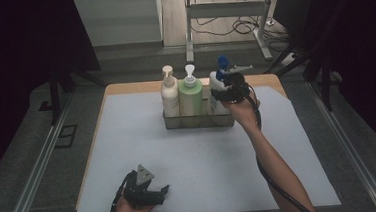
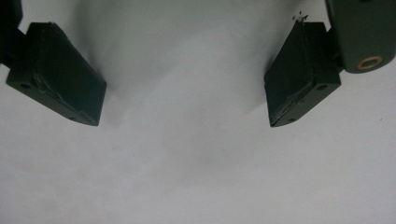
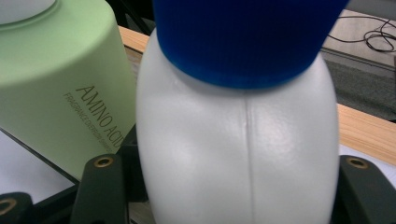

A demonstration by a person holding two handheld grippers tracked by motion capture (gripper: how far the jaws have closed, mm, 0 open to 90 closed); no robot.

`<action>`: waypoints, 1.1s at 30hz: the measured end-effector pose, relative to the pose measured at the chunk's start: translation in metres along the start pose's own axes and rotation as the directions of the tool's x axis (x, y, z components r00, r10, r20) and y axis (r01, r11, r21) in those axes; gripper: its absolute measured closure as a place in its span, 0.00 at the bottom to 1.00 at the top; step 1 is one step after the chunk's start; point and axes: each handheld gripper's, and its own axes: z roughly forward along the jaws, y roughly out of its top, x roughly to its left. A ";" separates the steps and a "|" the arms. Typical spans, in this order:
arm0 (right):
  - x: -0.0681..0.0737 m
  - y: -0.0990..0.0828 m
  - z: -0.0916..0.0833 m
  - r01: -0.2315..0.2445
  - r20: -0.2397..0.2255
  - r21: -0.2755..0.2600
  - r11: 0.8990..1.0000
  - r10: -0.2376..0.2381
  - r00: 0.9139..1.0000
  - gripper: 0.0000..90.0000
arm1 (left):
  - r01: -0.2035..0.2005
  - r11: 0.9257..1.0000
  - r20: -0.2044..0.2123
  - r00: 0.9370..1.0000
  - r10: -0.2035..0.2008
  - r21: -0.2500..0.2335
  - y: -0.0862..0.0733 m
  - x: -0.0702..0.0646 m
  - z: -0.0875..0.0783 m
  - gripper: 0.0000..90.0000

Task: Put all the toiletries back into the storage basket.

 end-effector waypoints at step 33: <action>-0.010 -0.021 -0.050 0.003 -0.091 -0.034 0.999 -0.006 0.996 0.43 | 0.003 1.000 0.001 1.000 -0.003 -0.002 0.000 0.000 0.000 0.14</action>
